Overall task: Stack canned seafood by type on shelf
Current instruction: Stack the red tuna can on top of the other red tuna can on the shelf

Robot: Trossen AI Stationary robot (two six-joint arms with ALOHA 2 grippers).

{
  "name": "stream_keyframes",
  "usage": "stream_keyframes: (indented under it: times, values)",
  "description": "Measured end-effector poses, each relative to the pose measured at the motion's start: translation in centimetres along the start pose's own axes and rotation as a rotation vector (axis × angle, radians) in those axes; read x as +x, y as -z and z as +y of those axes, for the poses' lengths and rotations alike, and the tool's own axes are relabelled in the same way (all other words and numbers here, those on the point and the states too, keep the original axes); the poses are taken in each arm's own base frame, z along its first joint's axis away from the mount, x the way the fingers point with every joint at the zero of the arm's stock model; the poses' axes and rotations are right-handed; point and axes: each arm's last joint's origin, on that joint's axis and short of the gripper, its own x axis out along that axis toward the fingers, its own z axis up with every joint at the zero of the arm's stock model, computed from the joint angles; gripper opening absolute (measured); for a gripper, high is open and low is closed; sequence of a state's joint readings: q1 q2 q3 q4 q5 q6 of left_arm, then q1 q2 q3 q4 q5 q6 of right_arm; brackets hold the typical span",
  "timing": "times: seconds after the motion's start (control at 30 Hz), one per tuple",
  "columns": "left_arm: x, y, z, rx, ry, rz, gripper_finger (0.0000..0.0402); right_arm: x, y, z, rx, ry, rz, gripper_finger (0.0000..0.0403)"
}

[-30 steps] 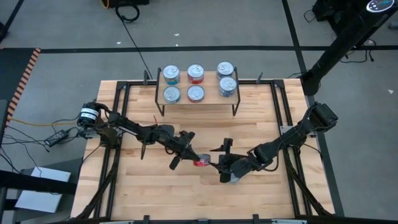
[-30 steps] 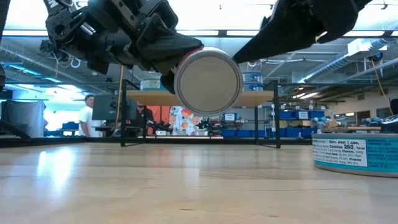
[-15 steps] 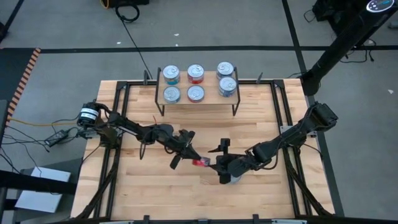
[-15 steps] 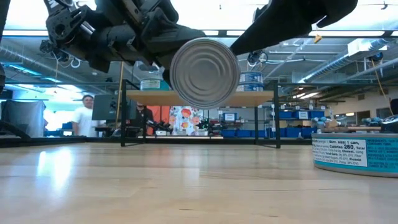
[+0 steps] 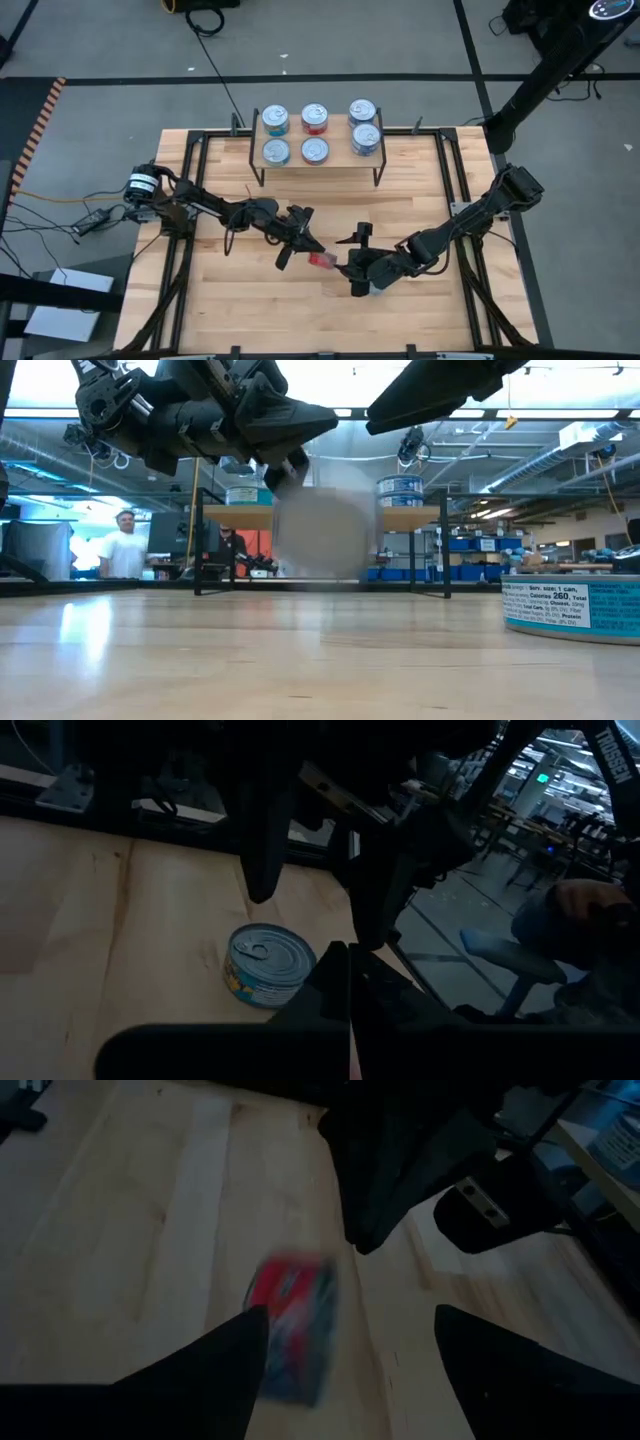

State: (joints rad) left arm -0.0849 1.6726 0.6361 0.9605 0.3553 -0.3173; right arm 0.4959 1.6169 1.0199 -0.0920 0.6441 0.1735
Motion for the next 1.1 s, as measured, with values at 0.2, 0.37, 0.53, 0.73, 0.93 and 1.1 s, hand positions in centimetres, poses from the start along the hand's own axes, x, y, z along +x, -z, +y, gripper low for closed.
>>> stream_keyframes:
  times: [0.2,0.37,0.53,0.73,0.93,1.1]
  values:
    - [0.0,-0.2,0.0,0.008,0.0,-0.02,0.0,0.2,0.0,-0.2,0.027,-0.011,0.008,0.0297]
    - [0.0,0.3,0.1,0.013,-0.015,0.027,0.0,0.2,0.3,-0.1,0.055,-0.051,0.036,0.0297]
    - [-0.1,1.6,0.6,0.068,-0.098,0.151,0.0,0.7,1.4,0.4,0.073,-0.119,0.106,0.0283]
    - [-0.6,3.6,1.6,0.176,-0.336,0.325,0.0,4.6,4.2,2.1,0.051,-0.201,0.223,0.0202]
    - [-1.5,5.6,2.4,0.266,-0.347,0.336,0.0,7.4,4.6,2.5,0.091,-0.343,0.292,0.0046]
    - [-2.3,7.2,2.9,0.248,-0.36,0.259,0.0,8.0,4.4,1.7,0.11,-0.418,0.301,0.0021]
